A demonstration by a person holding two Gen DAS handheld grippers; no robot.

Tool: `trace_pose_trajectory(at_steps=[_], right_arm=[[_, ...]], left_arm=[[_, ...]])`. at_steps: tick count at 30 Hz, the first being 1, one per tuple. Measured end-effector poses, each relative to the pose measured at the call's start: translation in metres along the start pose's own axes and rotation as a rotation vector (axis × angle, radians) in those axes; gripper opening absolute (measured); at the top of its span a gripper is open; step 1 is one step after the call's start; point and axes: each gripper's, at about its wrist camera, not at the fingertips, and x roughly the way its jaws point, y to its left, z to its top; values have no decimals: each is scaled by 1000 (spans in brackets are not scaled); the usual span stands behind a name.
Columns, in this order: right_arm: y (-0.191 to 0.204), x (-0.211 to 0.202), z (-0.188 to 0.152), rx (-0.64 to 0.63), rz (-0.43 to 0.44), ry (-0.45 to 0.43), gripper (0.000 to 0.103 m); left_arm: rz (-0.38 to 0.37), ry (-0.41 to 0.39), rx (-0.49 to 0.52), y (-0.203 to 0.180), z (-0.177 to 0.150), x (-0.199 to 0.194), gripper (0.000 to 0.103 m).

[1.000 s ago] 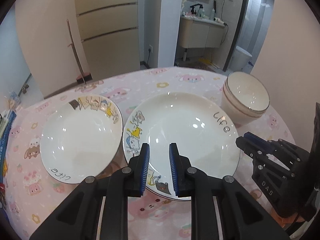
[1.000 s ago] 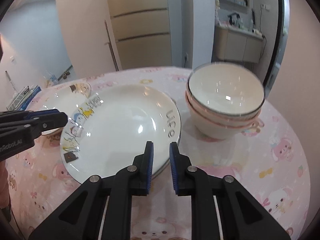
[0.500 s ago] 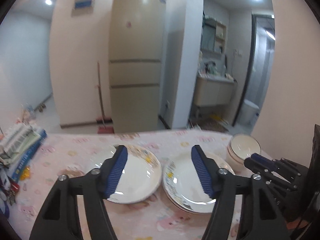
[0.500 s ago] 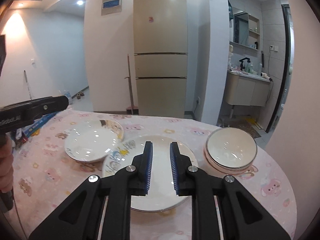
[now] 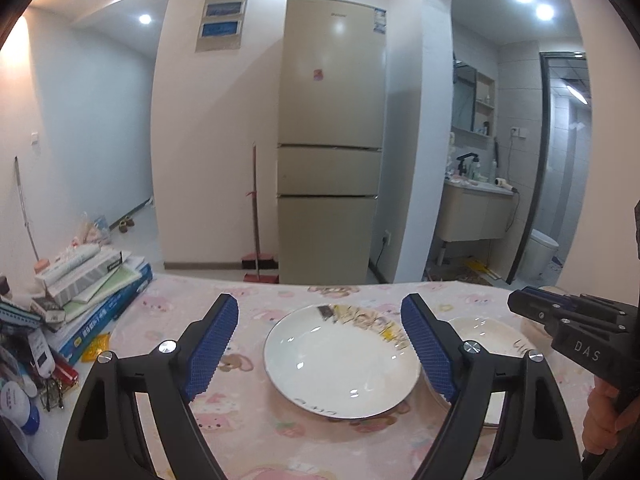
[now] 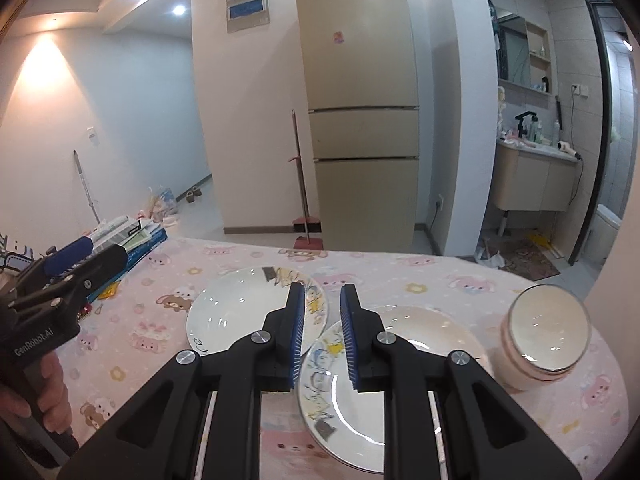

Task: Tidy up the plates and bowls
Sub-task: 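Pull both grippers back and move toward the remaining white plate, then close both grippers on the rim of the remaining 'life' plate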

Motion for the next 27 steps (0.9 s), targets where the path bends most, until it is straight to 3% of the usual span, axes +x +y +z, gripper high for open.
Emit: trace_pose_trajectory(at_steps=[6,15,17,19,24,27], right_arm=[[4,48,5,13,38,98,17],[-17,133,4,114,126,340,17],[-20,147,4,117,124,374,17],[-23,157,5,110,111,400,17],[-35,187,2,133,138,495,17],[-41,199,1,123,162,529,17]], left_arm=[[-4,148,-69,31,-12,51,85],[-45,398,-244,72,-31,125,67],[-56,428,-251,73,-35,134,50],[-65,464,-240,72,-42,143,43],[-57,476,-240,73,-51,156,42],[-33,466,-254,79,-55,160,35]])
